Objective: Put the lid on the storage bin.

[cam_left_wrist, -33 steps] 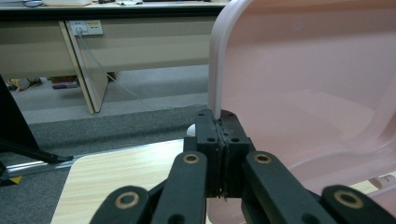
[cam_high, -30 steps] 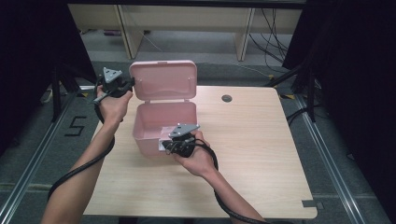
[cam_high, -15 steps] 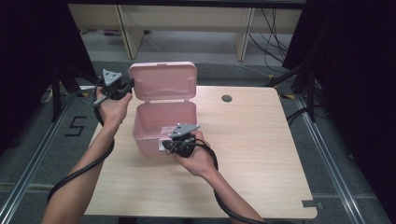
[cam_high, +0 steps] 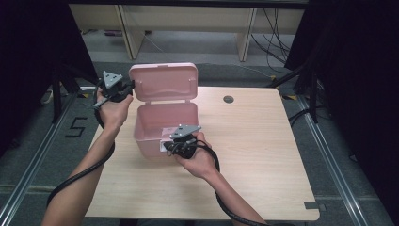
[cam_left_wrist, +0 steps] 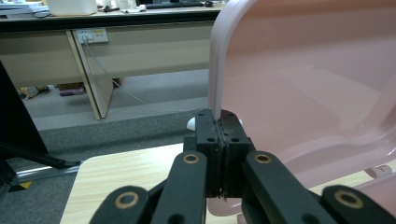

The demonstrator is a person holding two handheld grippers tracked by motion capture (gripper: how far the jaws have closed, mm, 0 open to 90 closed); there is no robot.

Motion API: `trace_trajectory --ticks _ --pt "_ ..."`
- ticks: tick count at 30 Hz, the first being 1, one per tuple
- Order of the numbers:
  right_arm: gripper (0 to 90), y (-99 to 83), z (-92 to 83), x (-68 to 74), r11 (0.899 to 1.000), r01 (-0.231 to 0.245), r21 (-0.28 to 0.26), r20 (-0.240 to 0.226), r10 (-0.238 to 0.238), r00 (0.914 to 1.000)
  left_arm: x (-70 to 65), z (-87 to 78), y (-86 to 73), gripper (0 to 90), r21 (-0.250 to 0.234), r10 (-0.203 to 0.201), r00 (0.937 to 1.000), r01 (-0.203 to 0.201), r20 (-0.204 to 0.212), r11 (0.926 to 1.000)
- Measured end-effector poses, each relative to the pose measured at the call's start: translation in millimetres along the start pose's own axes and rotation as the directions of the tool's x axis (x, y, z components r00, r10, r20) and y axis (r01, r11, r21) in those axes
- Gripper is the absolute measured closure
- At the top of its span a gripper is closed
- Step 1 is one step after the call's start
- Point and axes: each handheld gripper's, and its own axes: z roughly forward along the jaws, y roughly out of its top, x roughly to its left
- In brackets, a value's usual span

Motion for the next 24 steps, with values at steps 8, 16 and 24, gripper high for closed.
trace_trajectory --ticks 8,16,24 --pt "90.0 0.1 0.1 -0.2 1.0 -0.003 0.001 -0.003 0.003 1.0 -1.1 -2.8 -2.3 88.5 -0.01 0.009 1.0 -0.009 -0.001 0.9999" --pt "90.0 0.3 0.1 0.0 1.0 -0.002 0.002 -0.002 0.002 1.0 -1.7 -5.1 -3.5 88.4 -0.013 0.016 0.9999 -0.016 -0.001 0.9998" --pt "90.0 0.1 0.0 0.0 1.0 -0.001 0.002 -0.002 0.001 1.0 -2.5 -6.9 -4.7 88.4 -0.018 0.019 0.9998 -0.02 -0.002 0.9996"
